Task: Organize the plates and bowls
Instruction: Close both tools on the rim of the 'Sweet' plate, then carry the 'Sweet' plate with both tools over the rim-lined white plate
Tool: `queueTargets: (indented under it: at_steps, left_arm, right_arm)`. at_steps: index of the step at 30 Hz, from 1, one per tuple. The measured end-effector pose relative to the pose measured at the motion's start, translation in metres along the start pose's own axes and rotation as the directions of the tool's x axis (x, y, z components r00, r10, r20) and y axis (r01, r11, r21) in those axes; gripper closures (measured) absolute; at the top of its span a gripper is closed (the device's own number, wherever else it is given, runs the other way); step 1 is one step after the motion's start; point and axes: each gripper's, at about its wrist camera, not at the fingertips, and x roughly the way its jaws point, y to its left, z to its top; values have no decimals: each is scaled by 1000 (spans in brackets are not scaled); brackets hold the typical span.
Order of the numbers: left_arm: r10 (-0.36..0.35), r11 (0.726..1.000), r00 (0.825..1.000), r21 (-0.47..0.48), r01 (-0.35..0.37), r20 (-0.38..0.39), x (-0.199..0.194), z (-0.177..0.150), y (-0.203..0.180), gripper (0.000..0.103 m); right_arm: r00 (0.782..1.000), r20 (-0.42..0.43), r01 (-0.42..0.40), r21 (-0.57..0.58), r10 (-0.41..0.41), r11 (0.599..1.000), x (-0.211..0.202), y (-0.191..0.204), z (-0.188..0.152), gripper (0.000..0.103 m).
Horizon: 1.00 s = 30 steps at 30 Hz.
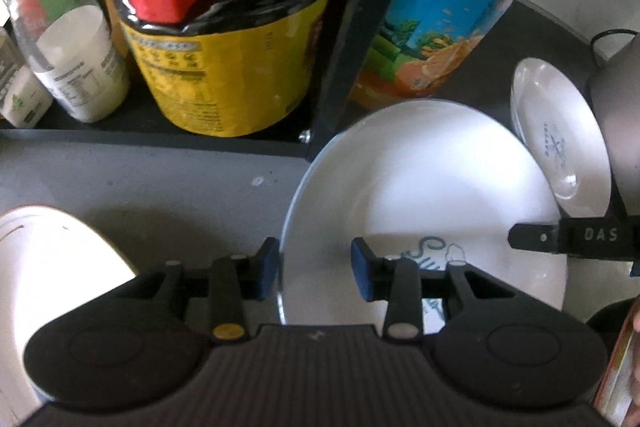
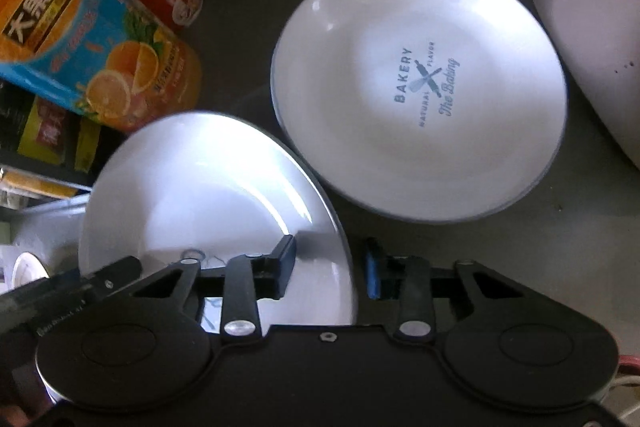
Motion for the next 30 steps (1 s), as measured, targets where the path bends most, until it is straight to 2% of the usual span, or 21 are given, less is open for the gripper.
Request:
queueTargets:
  at_steps: [4, 9, 20, 30]
  left_arm:
    - [4, 1000, 1000, -29, -4, 6, -1, -1, 2, 71]
    - [-25, 999, 1000, -22, 25, -4, -6, -3, 11, 76]
    - [-16, 999, 1000, -31, 16, 14, -27, -16, 9, 78]
    - [0, 996, 999, -86, 4, 43, -66, -15, 18, 79]
  right_arm:
    - [1000, 15, -8, -25, 8, 1000, -2, 0, -1, 74]
    - [999, 25, -21, -27, 22, 999, -8, -9, -5, 78]
    - [998, 40, -43, -28, 44, 999, -16, -5, -18, 80]
    - [992, 61, -115, 12, 114, 993, -46, -1, -24, 82]
